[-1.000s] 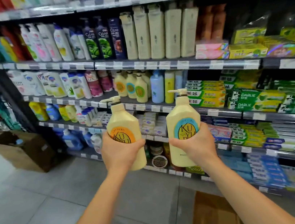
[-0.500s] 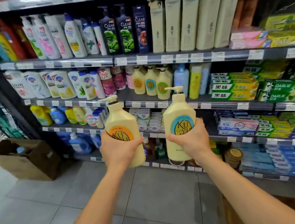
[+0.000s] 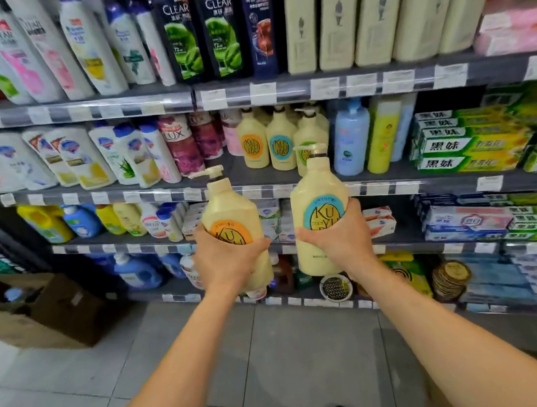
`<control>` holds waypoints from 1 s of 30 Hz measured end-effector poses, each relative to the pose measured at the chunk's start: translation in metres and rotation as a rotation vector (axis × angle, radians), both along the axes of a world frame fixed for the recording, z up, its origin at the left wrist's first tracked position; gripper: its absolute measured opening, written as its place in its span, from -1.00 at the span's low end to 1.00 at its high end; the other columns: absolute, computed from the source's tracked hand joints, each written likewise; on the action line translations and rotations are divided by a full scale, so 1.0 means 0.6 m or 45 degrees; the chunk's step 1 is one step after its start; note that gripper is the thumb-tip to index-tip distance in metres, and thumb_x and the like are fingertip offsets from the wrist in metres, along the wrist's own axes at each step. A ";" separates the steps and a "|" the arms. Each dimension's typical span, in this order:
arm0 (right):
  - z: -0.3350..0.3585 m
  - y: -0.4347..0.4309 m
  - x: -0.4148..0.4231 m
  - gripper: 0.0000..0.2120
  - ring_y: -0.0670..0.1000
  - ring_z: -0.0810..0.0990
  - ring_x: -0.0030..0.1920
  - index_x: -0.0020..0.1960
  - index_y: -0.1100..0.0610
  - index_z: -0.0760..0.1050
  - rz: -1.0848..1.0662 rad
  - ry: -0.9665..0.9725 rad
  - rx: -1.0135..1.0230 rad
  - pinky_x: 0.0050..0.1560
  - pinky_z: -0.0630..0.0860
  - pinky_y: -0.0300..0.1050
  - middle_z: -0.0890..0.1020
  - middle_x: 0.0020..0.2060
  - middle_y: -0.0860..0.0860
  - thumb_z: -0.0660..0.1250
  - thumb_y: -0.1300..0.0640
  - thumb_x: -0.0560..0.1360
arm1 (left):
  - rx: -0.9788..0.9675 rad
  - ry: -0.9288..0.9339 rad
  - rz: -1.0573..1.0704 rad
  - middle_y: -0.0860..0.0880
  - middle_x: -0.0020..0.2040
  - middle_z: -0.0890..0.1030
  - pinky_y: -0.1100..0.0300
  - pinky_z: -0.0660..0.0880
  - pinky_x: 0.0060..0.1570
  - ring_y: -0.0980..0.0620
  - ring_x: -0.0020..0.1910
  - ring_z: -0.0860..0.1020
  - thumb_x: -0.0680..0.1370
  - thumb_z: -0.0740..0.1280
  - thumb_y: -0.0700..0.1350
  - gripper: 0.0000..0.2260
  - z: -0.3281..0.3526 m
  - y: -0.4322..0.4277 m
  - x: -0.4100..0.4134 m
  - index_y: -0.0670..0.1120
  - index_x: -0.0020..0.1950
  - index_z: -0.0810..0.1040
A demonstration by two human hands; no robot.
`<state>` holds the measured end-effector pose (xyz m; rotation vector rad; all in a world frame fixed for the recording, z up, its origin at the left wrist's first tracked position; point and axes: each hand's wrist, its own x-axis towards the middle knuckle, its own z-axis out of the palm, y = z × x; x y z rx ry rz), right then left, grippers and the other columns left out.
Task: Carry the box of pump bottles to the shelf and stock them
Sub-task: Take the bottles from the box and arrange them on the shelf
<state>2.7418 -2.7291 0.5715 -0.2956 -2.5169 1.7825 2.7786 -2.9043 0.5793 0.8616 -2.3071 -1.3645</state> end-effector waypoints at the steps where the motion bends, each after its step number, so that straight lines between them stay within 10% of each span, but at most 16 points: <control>1: -0.004 -0.011 -0.023 -0.27 -0.09 0.47 -0.09 0.11 0.03 0.29 -0.017 -0.017 0.002 -0.35 0.31 -0.35 0.47 -0.12 -0.12 0.66 -0.01 0.12 | -0.005 -0.027 0.000 -0.02 0.10 0.50 0.10 0.43 -0.01 -0.02 0.06 0.48 0.13 0.66 0.05 -0.10 -0.003 -0.009 -0.023 -0.11 0.35 0.32; 11: -0.052 -0.123 -0.216 -0.18 0.00 0.45 0.02 0.25 0.18 0.33 -0.268 -0.059 0.159 -0.09 0.37 -0.18 0.46 0.01 0.00 0.64 -0.03 0.14 | 0.056 -0.128 -0.069 0.04 0.03 0.38 0.12 0.36 -0.04 0.00 -0.02 0.38 0.19 0.63 0.01 -0.14 -0.051 -0.112 -0.211 -0.07 0.35 0.26; 24: -0.135 -0.228 -0.415 -0.10 -0.10 0.44 0.08 0.30 0.20 0.25 -0.429 0.360 0.063 -0.16 0.31 -0.64 0.43 0.10 -0.05 0.66 0.10 0.11 | -0.003 0.022 -0.369 0.02 0.04 0.47 0.13 0.45 -0.04 0.01 0.00 0.48 0.17 0.65 -0.02 -0.19 -0.111 -0.221 -0.394 -0.07 0.27 0.28; 30: -0.171 -0.226 -0.490 -0.05 -0.09 0.44 0.11 0.33 0.19 0.23 -0.371 0.411 0.168 0.03 0.45 -0.30 0.45 0.12 -0.04 0.67 0.07 0.09 | -0.074 0.052 -0.376 0.05 0.06 0.42 0.13 0.40 -0.02 0.05 0.01 0.41 0.17 0.65 0.02 -0.11 -0.126 -0.227 -0.443 -0.08 0.35 0.25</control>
